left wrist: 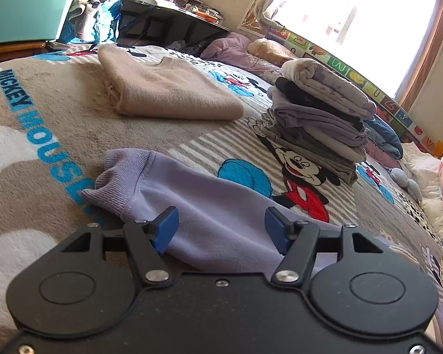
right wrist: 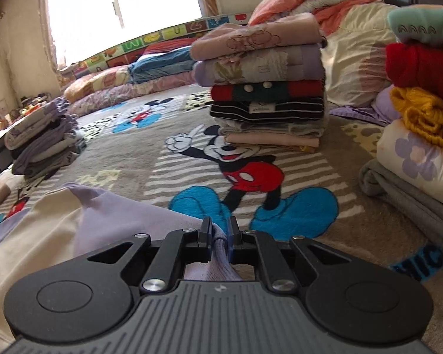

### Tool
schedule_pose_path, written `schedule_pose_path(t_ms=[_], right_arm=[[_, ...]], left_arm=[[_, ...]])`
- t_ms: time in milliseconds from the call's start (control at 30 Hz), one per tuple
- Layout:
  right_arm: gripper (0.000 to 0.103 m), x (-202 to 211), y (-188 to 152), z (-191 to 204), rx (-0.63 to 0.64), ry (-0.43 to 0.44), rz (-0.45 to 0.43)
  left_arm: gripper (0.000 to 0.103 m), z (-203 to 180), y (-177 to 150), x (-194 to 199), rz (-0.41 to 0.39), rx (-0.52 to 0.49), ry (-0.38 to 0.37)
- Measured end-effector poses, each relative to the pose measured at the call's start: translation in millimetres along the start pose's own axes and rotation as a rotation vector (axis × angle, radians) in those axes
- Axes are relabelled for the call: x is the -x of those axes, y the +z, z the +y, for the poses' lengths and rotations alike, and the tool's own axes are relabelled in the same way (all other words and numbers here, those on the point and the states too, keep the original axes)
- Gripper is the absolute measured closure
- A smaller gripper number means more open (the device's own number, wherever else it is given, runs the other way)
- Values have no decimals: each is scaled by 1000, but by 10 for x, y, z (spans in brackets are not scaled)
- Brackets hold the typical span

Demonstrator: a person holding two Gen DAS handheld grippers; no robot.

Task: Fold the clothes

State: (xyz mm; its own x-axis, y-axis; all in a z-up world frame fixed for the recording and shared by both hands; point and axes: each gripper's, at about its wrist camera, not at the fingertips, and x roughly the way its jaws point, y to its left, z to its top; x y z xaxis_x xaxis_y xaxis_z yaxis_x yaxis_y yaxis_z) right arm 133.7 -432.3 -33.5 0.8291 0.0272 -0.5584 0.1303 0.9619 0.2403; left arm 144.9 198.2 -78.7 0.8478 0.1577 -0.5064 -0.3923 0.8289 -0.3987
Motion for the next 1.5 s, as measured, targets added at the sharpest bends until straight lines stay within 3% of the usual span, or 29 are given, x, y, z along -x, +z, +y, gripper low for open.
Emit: schedule_pose_path(t_ms=[67,133,200,433,567,667,833,1000,1133,1267,1400,1500], right_arm=[[87,-142,-53,-215,-117,1,44],[75,-142,-210,-396,-265,-7,30],[48,-66,-411,-509,-392,7,-3],[47,326,-1137,-533,-701,117,-136],[53,234,-1028,-435,-610,71,-121],[91,70,-808,-358,-512,82,-79],[93,78,-238,-149,-286,39,-142],[93,64,416,-191,-173,21,-202],[93,-43,684,-187,-96,7,-203],[93,-337,606,-299,-107,-59,-99],[92,-755,236,-647,-234,-160,85],[96,-734,60,-732,-289,-158,59]], left_arm=[[39,-12,-13,-32,7,-7,4],[39,-6,-24,-58,12,-11,4],[39,-5,-23,-80,15,-14,2],[39,-34,-10,-141,28,-17,-7],[39,-131,-30,-168,34,-33,-17],[39,-212,-61,-176,38,-45,-24],[39,-240,-84,-215,52,-58,-22],[38,-211,-83,-272,68,-62,-31],[36,-205,-77,-306,75,-73,-40],[31,-199,-81,-326,82,-80,-58],[27,-190,-83,-336,88,-87,-79],[25,-178,-78,-333,92,-84,-94]])
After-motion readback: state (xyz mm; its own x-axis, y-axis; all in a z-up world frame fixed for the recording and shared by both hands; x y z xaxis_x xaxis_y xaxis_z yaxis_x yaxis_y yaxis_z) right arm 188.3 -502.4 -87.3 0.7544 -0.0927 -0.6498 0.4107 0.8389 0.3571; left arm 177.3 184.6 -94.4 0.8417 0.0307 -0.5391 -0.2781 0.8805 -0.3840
